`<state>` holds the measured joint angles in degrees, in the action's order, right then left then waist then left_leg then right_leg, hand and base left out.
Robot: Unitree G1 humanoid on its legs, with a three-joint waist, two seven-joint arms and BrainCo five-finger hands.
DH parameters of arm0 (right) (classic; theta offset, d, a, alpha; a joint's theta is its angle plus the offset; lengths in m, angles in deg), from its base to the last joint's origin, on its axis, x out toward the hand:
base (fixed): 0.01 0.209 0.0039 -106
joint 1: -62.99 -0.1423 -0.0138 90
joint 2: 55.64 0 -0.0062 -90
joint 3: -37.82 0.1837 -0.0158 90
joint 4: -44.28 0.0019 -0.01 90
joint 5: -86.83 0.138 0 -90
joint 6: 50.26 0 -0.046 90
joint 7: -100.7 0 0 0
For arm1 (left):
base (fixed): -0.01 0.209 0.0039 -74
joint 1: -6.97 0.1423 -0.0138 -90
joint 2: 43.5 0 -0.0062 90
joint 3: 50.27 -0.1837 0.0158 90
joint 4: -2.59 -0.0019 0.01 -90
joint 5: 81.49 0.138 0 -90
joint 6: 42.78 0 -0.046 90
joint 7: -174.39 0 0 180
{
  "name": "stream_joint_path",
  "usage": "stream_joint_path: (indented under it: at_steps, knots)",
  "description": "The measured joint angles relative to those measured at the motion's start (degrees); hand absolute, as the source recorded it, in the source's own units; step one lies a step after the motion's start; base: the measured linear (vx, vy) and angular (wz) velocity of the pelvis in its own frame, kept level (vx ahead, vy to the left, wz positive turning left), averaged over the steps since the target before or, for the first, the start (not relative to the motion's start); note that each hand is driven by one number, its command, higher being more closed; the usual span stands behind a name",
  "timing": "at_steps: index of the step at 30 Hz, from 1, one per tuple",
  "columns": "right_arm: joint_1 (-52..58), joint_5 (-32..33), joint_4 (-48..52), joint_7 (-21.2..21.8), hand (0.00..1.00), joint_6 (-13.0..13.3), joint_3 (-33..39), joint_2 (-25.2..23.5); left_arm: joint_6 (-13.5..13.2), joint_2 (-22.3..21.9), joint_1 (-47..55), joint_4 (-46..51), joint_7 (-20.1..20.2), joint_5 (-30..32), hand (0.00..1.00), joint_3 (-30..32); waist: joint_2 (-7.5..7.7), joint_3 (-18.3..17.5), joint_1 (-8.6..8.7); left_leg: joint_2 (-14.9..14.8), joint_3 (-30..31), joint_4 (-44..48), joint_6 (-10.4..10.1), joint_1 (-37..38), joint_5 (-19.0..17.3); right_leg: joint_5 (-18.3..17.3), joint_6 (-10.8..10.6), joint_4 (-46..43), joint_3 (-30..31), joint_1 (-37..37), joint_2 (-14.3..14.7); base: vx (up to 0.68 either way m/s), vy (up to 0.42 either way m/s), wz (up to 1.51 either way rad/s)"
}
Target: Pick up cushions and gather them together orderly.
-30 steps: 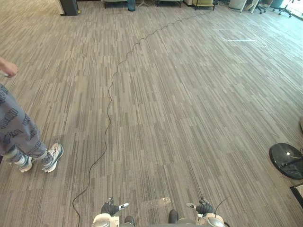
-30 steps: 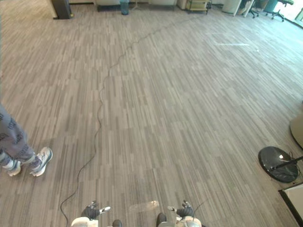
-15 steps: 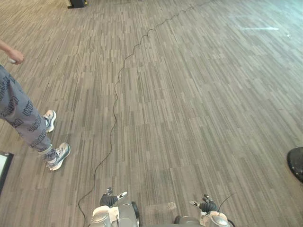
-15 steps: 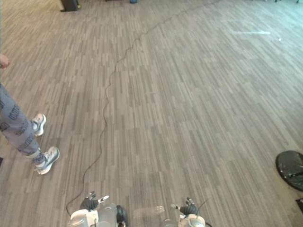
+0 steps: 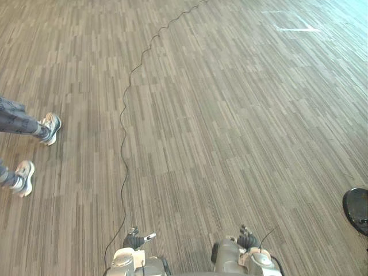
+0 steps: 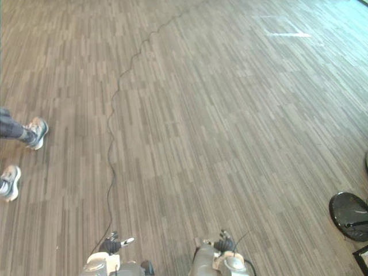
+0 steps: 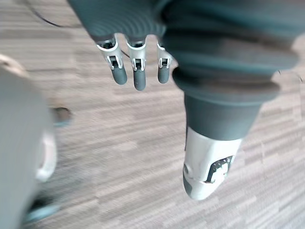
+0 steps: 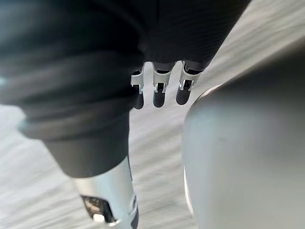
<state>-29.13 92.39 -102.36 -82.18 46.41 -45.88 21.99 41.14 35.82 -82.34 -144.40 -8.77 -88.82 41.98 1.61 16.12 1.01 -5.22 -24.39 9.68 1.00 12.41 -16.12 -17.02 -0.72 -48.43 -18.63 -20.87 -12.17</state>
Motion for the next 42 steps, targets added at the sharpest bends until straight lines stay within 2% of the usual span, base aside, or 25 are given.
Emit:
stream_joint_path:
  at_steps: [2, 3, 4, 5, 8, 10, 12, 14, 17, 18, 19, 21, 22, 23, 24, 26, 29, 31, 33, 34, 37, 38, 40, 41, 42]
  knots:
    - [-0.4, 0.0, 1.6, 0.1, 0.0, 0.1, 0.0, 0.6, 0.0, -0.8, -0.3, 0.0, 0.0, -0.1, 0.0, 0.0, -0.79, 0.6, 0.81, -1.2, 0.4, -1.9, 0.0, 3.5, 0.0, 5.6, 0.2, 17.8, -1.6, -3.6, 3.7, 0.55, -0.176, 0.27]
    - [-0.4, 0.0, 1.5, 0.0, 0.0, 0.0, -0.1, 0.6, 0.0, -0.9, 0.1, 0.0, 0.0, -0.1, 0.0, 0.0, -0.24, 0.5, 1.31, -0.9, 0.8, -3.0, -0.5, 5.1, 0.2, 11.4, 0.0, 27.8, -0.9, -3.0, 5.1, 0.62, -0.207, 0.53]
    - [0.1, -0.1, 1.4, 0.1, 0.0, 0.0, 0.1, 0.5, 0.0, -1.0, 0.6, -0.4, 0.0, 0.0, 0.0, 0.1, 0.38, 0.5, 1.9, -0.3, 2.2, -3.8, -4.0, 7.7, 0.2, 23.4, 3.9, 33.0, 1.1, -1.9, 5.9, 0.65, -0.203, 0.23]
    - [-1.8, -0.8, 1.0, 0.0, 0.0, -0.1, 0.3, 1.6, 0.0, -2.7, -0.4, -1.9, 0.0, 0.1, 0.0, 0.6, -2.94, 0.8, 1.5, -3.4, 3.2, -4.2, -6.2, 8.7, 0.9, 20.8, 6.1, 29.4, 0.7, -2.4, 7.9, 0.63, -0.194, 0.1]
    - [-2.7, -1.0, 1.2, 0.3, 0.0, 0.0, 2.4, 1.5, 0.0, -4.6, -1.8, -2.4, 0.2, 1.8, 0.0, 0.7, -4.43, 1.1, 2.28, -4.9, 6.7, 0.1, -11.1, 8.4, 7.9, 11.1, 6.5, 20.3, 0.1, -3.5, 7.8, 0.57, -0.268, 0.04]
    - [-2.2, -1.1, 1.0, 0.2, 0.0, -0.5, 2.4, 1.0, 0.2, -5.1, -2.1, -2.3, 0.4, 2.4, 0.0, 0.7, -4.68, 1.4, 2.55, -8.9, 10.8, 18.6, -11.5, 1.3, 14.1, 7.3, 6.1, 21.7, -1.0, 1.4, 8.7, 0.58, -0.286, 0.26]
    - [-0.5, -1.1, 1.0, -0.1, 0.0, -0.9, 1.9, 0.6, 0.1, -5.2, -2.2, -0.6, 1.0, 2.4, 0.0, 1.3, -5.03, 1.8, 1.69, -14.1, 12.0, 45.3, -11.5, -10.6, 9.8, 4.2, 7.3, 27.2, -1.2, 11.6, 11.4, 0.5, -0.148, 0.07]
    - [0.7, -0.8, 1.0, -0.5, 0.0, -1.0, 2.0, 0.4, 0.0, -5.0, -2.2, 0.6, 1.0, 2.2, 0.0, 1.3, -4.54, 2.0, 1.08, -14.2, 9.9, 48.7, -9.5, -14.6, 6.3, 3.0, 7.0, 29.8, -1.1, 16.8, 11.6, 0.45, -0.087, 0.04]
    - [1.1, -0.5, 0.4, -0.6, 0.0, -1.3, 2.0, 0.4, -0.8, -4.9, -2.3, 2.9, 1.0, 1.4, 0.0, 1.2, -3.13, 2.3, 0.45, -11.7, 5.2, 40.5, -6.3, -23.6, 1.6, 2.6, 5.1, 35.6, -0.2, 25.4, 11.1, 0.44, -0.033, -0.14]
    - [0.7, -0.4, -0.8, -0.7, 0.0, -1.5, 2.1, 0.3, -1.0, -4.9, -2.5, 3.8, 1.1, 1.3, 0.0, 1.2, -2.77, 2.3, -0.84, -6.6, 5.0, 25.8, -5.9, -26.6, 1.6, 2.3, 4.3, 38.2, 1.5, 29.0, 9.9, 0.52, 0.037, -0.49]
    - [0.4, -0.4, -0.7, -0.7, 0.0, -1.5, 2.1, 0.3, -1.0, -4.9, -2.6, 3.9, 1.1, 1.2, 0.0, 1.2, -2.61, 2.4, -0.97, -5.6, 5.4, 23.3, -5.8, -26.9, 2.0, 2.1, 4.0, 38.6, 1.7, 29.6, 9.5, 0.64, 0.084, -0.52]
    - [0.6, 0.1, -0.8, -0.7, 0.0, -1.4, 2.5, -0.1, -1.2, -4.9, -2.6, 4.4, 1.0, 1.0, 0.0, 1.0, -3.0, 2.2, -2.19, 0.1, 12.7, 2.7, -8.2, -28.9, 11.1, 1.7, 3.2, 42.2, 5.7, 33.2, 9.0, 0.54, 0.162, -0.76]
    - [0.6, 0.1, -0.9, -0.7, 0.0, -1.2, 2.4, 0.0, -1.2, -4.7, -2.7, 4.6, 1.0, 1.0, 0.0, 0.9, -2.9, 1.9, -2.86, 0.5, 14.4, 3.1, -8.7, -29.7, 14.2, 1.2, 2.3, 43.2, 7.5, 34.1, 9.3, 0.54, 0.227, -1.27]
    - [0.6, 0.1, -0.9, -0.5, 0.0, -1.2, 1.7, -1.1, -1.1, -4.0, -2.8, 4.3, 1.0, 1.1, 0.0, 1.1, -1.92, 1.2, -3.57, 1.6, 14.8, 5.5, -5.7, -29.5, 17.2, 0.0, 0.6, 43.7, 10.5, 35.1, 8.3, 0.45, 0.2, -1.03]
    - [0.7, 0.1, -0.9, -0.4, 0.0, -1.1, 1.4, -2.7, -1.0, -2.7, -2.9, 3.9, 1.0, 1.1, 0.0, 1.3, 0.3, 0.3, -3.35, 2.4, 13.9, 7.2, -4.2, -29.9, 14.3, -0.3, 0.2, 42.5, 12.0, 34.5, 6.3, 0.61, 0.224, -0.86]
    - [1.7, 0.0, -0.8, -0.4, 0.0, -0.9, 1.6, -3.3, -0.9, -1.7, -2.9, 3.2, 1.1, 0.8, 0.0, 1.1, 2.09, -0.9, -2.78, 2.1, 10.6, 12.2, -1.5, -29.4, 9.2, -0.7, -0.9, 27.9, 17.1, 27.8, 4.2, 0.69, 0.264, -0.7]
    - [1.9, 0.0, -0.5, -0.1, 0.0, -0.8, 1.2, -3.0, -0.4, -0.3, -2.8, 0.6, 1.0, 0.2, 0.0, -1.0, 3.34, -0.9, -1.23, 3.0, 6.8, 11.7, -0.2, -19.2, 2.4, 3.7, -7.7, -1.8, 17.9, 17.7, 0.3, 0.66, 0.222, -0.73]
    - [1.8, -0.1, -0.2, 0.4, 0.0, -0.5, -0.5, -2.1, -0.2, -0.1, -1.8, -0.1, 1.0, -0.1, 0.0, -1.9, 2.59, -0.7, -1.0, 2.6, 4.2, 7.5, -0.5, -11.3, 1.3, 1.8, -4.5, -8.2, 12.7, 14.3, -1.2, 0.55, 0.133, -0.71]
    - [0.9, -0.7, -0.2, 0.6, 0.0, -0.2, -2.0, -0.7, 0.1, -0.1, -1.0, -0.6, 1.0, -0.1, 0.0, -2.3, 0.52, -0.6, -0.94, 0.3, 0.4, 0.9, -0.6, -2.3, 1.4, -2.1, 0.5, -4.5, 2.6, 9.7, 0.0, 0.49, 0.098, -0.81]
    - [0.6, -0.7, -0.1, 0.6, 0.0, -0.1, -2.0, -0.5, 0.2, -0.1, -1.2, -1.0, 1.0, -0.1, 0.0, -2.4, 0.13, -0.4, -0.8, -0.4, -0.8, 0.3, -0.6, -0.7, 1.4, -2.6, 1.1, -2.0, -0.2, 8.2, 0.8, 0.52, 0.08, -0.77]
    - [0.4, -0.5, 1.7, 0.7, 0.0, 0.0, -1.9, 0.5, 0.3, -0.6, -2.0, -1.7, 1.1, 0.2, 0.0, -3.4, -1.1, 0.3, 0.09, -2.6, -5.2, -2.5, -1.2, 4.7, 1.7, 2.9, 3.3, 18.9, -9.5, 0.2, 5.3, 0.63, 0.005, -0.61]
    - [0.5, -0.6, 1.8, 0.7, 0.0, 0.0, -1.9, 0.6, 0.4, -0.8, -2.2, -2.3, 1.1, 0.6, 0.0, -3.4, -0.68, 0.2, 0.43, -1.9, -6.4, -3.7, -3.7, 6.7, 2.5, 8.7, 4.4, 29.1, -12.1, -0.4, 7.0, 0.5, -0.028, -0.45]
    - [1.4, -0.3, 1.9, 0.7, 0.0, 0.1, -1.5, 0.4, 0.3, -1.3, -1.3, -2.8, 1.1, 1.1, 0.0, -3.2, 0.63, -0.6, 1.22, -0.3, -5.9, -3.2, -9.9, 11.9, 2.0, 22.2, 12.4, 38.4, -11.6, 0.1, 8.8, 0.7, -0.069, -0.4]
    - [-0.2, -0.9, 1.6, 1.0, 0.0, -0.1, -0.7, 1.2, 0.4, -2.5, -2.2, -3.8, 1.1, 1.8, 0.0, -2.1, -3.27, -0.8, 1.24, -3.4, -6.0, -1.7, -11.6, 13.2, 2.4, 20.0, 14.9, 32.6, -12.5, -0.5, 10.4, 0.83, -0.105, -0.32]
    - [-0.5, -1.0, 1.9, 1.3, 0.0, -0.1, 0.3, 1.2, 0.3, -3.3, -3.0, -3.3, 1.2, 2.6, 0.0, -2.2, -4.22, -1.1, 1.95, -5.5, -4.4, 5.5, -14.7, 10.4, 6.2, 15.3, 13.8, 27.8, -12.0, -1.4, 10.3, 0.66, -0.105, -0.39]
